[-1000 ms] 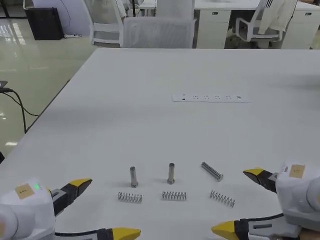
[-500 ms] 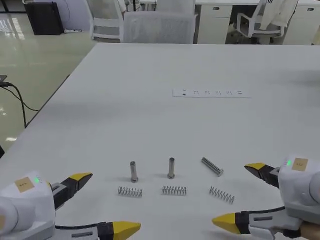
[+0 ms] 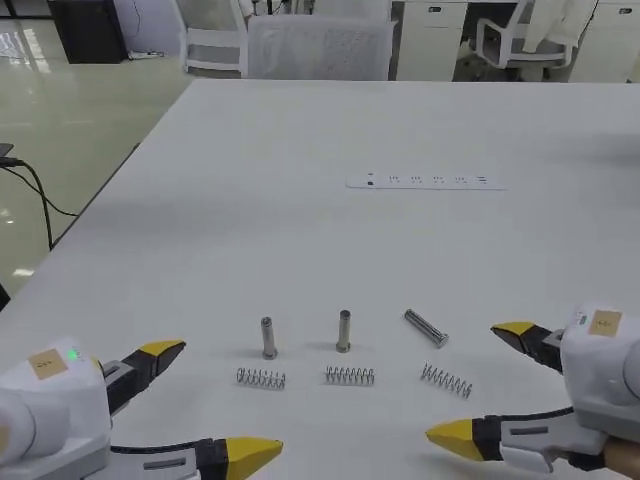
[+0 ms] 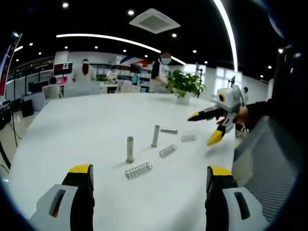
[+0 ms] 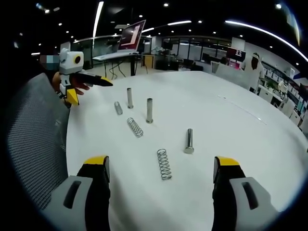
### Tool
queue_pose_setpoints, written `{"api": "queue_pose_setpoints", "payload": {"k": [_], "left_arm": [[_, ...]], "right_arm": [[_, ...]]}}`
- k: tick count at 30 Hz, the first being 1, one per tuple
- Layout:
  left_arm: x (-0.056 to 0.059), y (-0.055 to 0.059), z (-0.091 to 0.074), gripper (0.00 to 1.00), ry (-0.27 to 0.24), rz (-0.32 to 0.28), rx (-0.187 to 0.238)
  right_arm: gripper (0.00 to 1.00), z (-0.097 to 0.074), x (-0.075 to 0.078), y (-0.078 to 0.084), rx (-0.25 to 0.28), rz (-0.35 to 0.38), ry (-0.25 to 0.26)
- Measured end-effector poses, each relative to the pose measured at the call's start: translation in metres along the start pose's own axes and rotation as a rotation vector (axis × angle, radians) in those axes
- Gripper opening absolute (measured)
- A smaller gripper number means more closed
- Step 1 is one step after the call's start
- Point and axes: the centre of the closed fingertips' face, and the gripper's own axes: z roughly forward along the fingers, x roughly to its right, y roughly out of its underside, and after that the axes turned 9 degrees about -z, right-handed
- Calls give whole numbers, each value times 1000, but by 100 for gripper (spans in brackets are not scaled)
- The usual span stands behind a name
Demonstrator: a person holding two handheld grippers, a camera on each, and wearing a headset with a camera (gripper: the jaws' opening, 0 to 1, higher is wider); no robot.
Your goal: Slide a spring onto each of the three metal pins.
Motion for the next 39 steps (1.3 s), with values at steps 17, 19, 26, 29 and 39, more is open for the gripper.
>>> {"api": "queue_pose_setpoints", "payload": {"k": [17,19,26,29,39], "left_arm": [[-1,3,0,95,0,-3,-12],[-1,3,0,95,-1,-2,-14],[0,4,1,95,0,-2,-23],[1,5,1,95,3,2,-26],[0,3,1,95,0,-5,-20]], "right_arm": [[86,-1,12,-6,14,10,19],[86,0,15,-9,18,9,22],[83,0,28,-16,16,0,35],[78,2,35,-18,7,-4,35],[71,16,50,-32,-35,-42,18]]}}
